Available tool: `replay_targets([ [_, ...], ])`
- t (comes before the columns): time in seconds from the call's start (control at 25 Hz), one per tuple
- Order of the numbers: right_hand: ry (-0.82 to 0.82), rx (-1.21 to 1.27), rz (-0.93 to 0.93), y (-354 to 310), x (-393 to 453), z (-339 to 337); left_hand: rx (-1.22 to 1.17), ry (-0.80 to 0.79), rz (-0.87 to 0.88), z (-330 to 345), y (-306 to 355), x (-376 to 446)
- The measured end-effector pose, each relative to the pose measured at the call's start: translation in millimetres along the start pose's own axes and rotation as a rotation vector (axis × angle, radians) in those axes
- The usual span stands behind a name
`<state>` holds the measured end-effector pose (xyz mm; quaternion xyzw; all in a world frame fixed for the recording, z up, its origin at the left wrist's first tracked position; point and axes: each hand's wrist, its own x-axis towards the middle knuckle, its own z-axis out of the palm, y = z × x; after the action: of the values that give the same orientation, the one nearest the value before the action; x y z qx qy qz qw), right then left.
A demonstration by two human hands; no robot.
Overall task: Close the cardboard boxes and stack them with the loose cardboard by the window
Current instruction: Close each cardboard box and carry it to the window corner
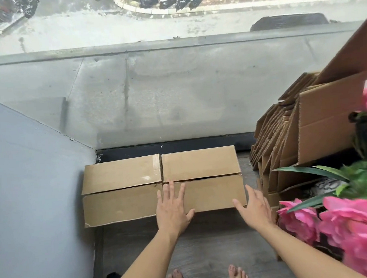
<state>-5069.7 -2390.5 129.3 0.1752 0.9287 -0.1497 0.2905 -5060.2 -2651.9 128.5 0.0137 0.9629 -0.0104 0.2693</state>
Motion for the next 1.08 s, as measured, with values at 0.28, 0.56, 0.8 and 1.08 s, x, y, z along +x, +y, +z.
replay_targets([
  [0.28,-0.089,-0.284,-0.272,-38,-116,-101,-0.051,-0.070,-0.080,-131,-24,-110],
  [0.56,-0.070,-0.211,-0.326,-86,-232,-237,-0.182,-0.065,-0.093,-279,-26,-204],
  [0.8,-0.032,-0.156,-0.239,-86,-329,-307,-0.126,-0.044,0.023,-350,-9,-271],
  [1.08,-0.060,0.030,0.019,-19,-422,-293,-0.080,-0.288,0.244,-347,51,-321],
])
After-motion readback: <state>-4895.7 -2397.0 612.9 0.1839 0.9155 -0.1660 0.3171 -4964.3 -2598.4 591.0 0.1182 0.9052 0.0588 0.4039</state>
